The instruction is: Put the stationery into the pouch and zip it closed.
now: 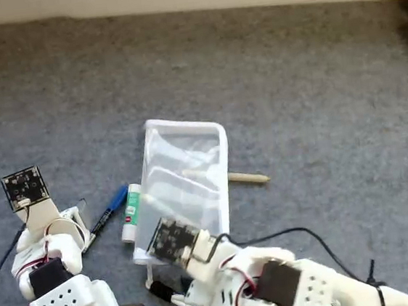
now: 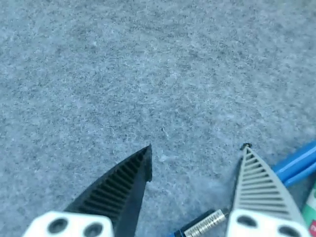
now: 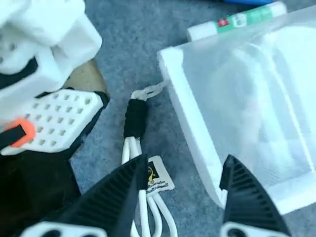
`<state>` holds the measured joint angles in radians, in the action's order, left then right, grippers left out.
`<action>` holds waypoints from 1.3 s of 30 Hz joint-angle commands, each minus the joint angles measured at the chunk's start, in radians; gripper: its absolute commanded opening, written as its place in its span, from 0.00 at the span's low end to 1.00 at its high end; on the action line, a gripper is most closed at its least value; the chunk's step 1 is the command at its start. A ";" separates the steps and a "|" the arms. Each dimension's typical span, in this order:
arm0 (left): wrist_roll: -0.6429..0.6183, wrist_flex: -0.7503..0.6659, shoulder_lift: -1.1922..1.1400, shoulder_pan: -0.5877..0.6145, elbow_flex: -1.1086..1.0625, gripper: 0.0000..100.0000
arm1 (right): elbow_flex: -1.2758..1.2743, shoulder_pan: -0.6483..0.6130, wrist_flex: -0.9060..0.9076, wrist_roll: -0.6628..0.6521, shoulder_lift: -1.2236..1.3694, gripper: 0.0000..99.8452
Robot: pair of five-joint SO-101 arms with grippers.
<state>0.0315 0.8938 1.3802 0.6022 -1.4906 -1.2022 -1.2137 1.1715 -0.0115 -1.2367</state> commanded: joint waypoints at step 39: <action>-0.011 0.003 0.012 0.007 0.051 0.27 | -0.134 0.231 -0.275 -0.031 -0.004 0.18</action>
<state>0.0315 0.8938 1.3802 0.6022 -1.4906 -1.3464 -1.0710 0.9735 -0.0391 -1.2367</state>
